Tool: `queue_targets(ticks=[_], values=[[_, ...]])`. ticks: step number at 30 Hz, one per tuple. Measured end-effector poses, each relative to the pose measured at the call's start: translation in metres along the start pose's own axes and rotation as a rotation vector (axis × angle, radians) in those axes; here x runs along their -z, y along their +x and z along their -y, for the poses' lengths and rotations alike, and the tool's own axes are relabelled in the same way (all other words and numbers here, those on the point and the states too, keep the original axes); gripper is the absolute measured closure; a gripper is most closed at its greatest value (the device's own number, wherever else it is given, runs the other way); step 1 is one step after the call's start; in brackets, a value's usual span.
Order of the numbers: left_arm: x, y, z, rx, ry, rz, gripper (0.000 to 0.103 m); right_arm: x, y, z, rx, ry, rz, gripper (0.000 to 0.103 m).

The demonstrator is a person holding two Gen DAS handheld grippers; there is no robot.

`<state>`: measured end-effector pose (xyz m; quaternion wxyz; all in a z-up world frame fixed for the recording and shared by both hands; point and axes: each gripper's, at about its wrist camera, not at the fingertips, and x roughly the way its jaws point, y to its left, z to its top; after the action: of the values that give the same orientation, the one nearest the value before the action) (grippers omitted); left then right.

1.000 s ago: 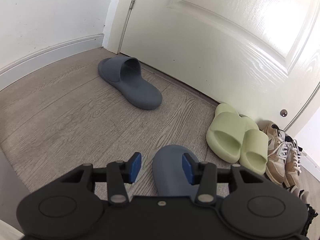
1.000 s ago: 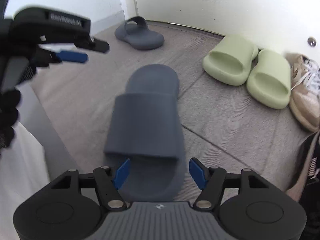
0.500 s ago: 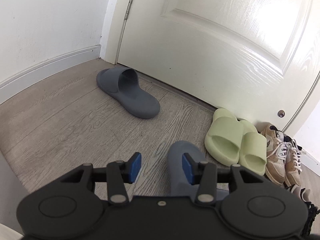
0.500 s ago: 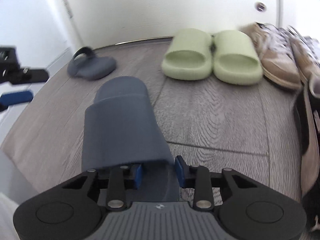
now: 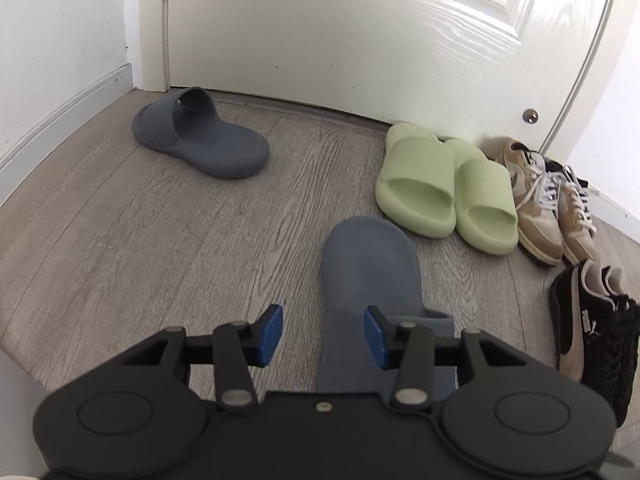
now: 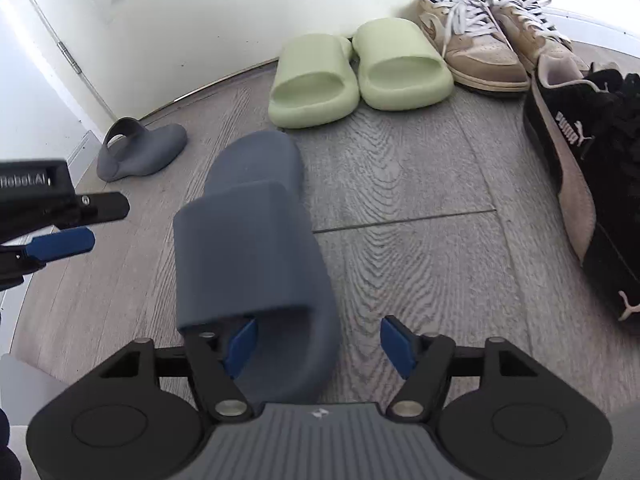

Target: Organize scattered shoes

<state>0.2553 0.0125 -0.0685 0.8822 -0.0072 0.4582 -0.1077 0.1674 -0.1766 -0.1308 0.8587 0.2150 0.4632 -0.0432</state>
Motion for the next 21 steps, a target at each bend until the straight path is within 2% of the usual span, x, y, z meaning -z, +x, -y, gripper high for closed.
queue_targets(ticks=[2, 5, 9, 11, 14, 15, 18, 21], values=[[0.004, 0.003, 0.004, 0.009, 0.045, -0.072, 0.057, -0.009, -0.014, 0.009, 0.006, -0.003, 0.025, 0.023], [0.011, 0.007, 0.006, 0.018, 0.081, -0.138, 0.057, -0.021, -0.026, 0.012, 0.032, -0.031, 0.069, 0.019], [-0.002, 0.020, -0.004, 0.078, 0.019, -0.205, 0.057, -0.042, -0.030, 0.006, 0.030, -0.209, 0.114, 0.014], [-0.020, 0.036, -0.021, 0.077, -0.037, -0.241, 0.057, -0.047, -0.029, 0.002, 0.027, -0.263, 0.143, 0.013], [-0.054, 0.058, -0.048, -0.016, -0.068, -0.207, 0.057, -0.046, -0.023, 0.002, 0.026, -0.265, 0.171, 0.013], [-0.070, 0.070, -0.062, -0.059, -0.101, -0.186, 0.057, -0.042, -0.019, 0.002, 0.006, -0.250, 0.172, 0.013], [-0.108, 0.103, -0.096, -0.126, -0.176, -0.115, 0.057, -0.039, -0.012, -0.002, -0.047, -0.232, 0.151, 0.013], [-0.132, 0.138, -0.116, -0.293, -0.194, -0.012, 0.057, -0.035, -0.009, -0.011, -0.053, -0.272, 0.169, 0.013]])
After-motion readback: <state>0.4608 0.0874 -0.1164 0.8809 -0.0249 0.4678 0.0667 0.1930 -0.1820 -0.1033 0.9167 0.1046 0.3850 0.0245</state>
